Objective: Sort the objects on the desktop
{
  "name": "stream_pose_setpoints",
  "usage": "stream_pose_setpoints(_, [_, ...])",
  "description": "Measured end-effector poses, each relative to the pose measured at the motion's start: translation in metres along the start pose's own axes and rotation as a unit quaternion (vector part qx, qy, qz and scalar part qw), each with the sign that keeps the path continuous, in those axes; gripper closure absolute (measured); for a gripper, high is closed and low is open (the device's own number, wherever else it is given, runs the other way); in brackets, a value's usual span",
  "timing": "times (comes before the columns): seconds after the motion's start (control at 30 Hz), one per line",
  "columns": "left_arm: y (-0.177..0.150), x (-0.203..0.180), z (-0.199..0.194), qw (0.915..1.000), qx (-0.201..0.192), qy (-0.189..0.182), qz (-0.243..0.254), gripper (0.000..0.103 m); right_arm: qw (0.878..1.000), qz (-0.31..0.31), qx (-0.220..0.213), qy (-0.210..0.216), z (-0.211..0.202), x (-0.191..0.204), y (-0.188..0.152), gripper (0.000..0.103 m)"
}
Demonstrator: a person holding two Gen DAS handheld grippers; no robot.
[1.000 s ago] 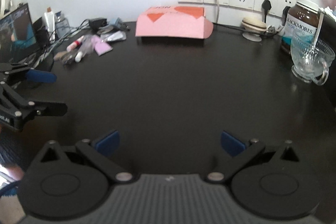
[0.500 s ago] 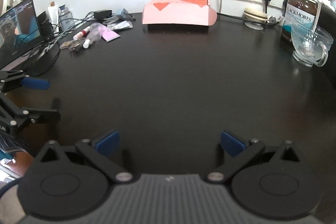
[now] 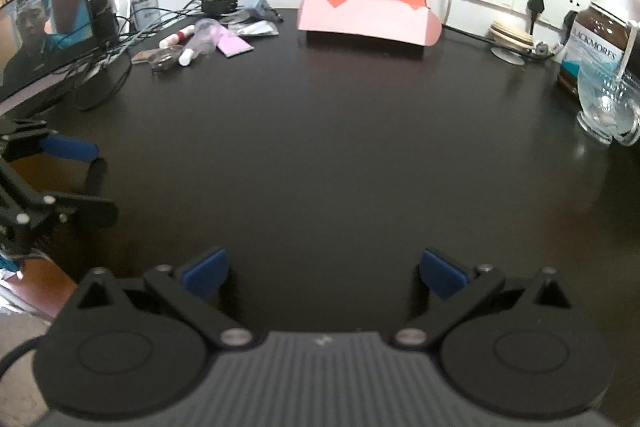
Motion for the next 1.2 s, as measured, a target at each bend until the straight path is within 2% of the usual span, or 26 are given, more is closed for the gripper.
stream_pose_setpoints(0.57, [-0.0011,-0.0021,0.0,0.9996,0.005,0.016,0.023,0.0,1.0,0.001,-0.01,0.0,0.0026,0.0045,0.0012,0.001])
stream_pose_setpoints(1.2, [0.0062,-0.0045,0.0073,0.999,0.019,0.016,0.036,0.0,1.0,0.002,-0.005,-0.001,0.0068,0.0025,0.0076,0.001])
Point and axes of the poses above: each gripper's, at about its wrist camera, not at the fingertips, and z roughly the way its jaws point, x to its left, y to its top, the point moved 4 cm from there along z, roughly the way its jaws point, and after that the axes turned 8 degrees about z, right-handed, at the moved point
